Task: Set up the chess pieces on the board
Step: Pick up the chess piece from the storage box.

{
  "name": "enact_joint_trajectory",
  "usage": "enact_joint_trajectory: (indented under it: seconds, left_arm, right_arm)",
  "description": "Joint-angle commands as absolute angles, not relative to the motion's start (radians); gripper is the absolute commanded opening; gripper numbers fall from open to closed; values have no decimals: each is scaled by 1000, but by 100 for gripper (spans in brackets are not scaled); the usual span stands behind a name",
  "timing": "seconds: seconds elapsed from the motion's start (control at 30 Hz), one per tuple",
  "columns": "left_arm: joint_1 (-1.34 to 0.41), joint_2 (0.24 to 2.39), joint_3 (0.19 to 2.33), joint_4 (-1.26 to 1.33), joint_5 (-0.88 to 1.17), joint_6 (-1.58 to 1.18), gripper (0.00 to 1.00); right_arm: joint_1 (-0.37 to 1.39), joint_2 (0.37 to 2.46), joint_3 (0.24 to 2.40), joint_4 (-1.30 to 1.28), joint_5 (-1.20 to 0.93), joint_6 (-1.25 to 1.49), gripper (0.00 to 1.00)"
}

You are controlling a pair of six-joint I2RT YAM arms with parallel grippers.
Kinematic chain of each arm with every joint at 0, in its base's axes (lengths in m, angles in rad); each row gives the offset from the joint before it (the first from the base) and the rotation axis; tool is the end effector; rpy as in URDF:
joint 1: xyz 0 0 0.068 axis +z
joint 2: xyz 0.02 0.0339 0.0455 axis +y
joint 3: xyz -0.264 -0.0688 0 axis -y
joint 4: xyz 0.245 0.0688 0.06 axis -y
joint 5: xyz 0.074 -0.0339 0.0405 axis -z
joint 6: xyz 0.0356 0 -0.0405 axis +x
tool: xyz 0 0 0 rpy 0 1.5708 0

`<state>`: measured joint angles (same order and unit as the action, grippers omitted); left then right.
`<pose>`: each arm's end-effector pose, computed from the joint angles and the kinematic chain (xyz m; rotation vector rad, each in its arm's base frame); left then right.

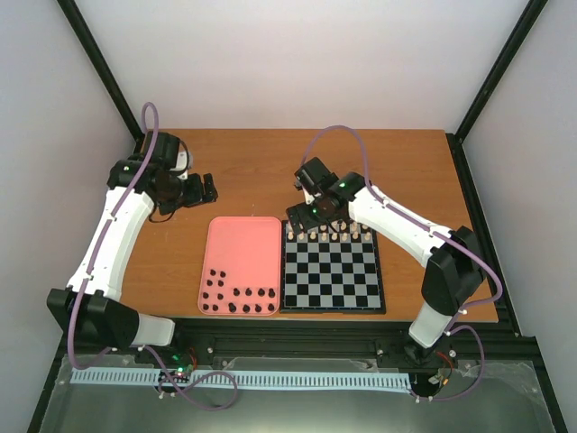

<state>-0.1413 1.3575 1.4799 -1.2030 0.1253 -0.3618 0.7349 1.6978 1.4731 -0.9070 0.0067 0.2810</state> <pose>0.2483 -0.0398 0.3645 -0.2529 2.6670 -0.3295 0.2615 0.2360 0.2801 -0.6146 2.6704 0.2894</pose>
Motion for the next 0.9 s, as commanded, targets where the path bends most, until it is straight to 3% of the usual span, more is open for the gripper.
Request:
enact_joint_trajectory:
  seconds: [0.0, 0.5, 0.87]
  left_arm:
    - [-138, 1365, 1518, -1207, 140, -344, 100]
    - [-135, 1377, 1499, -1240, 30, -384, 100]
    - [-132, 1306, 1389, -1232, 101, -419, 100]
  right_arm:
    - [744, 1685, 1521, -926, 69, 289, 100]
    - [754, 1688, 1528, -958, 66, 221, 100]
    - [1019, 1745, 1491, -983, 0, 363, 95]
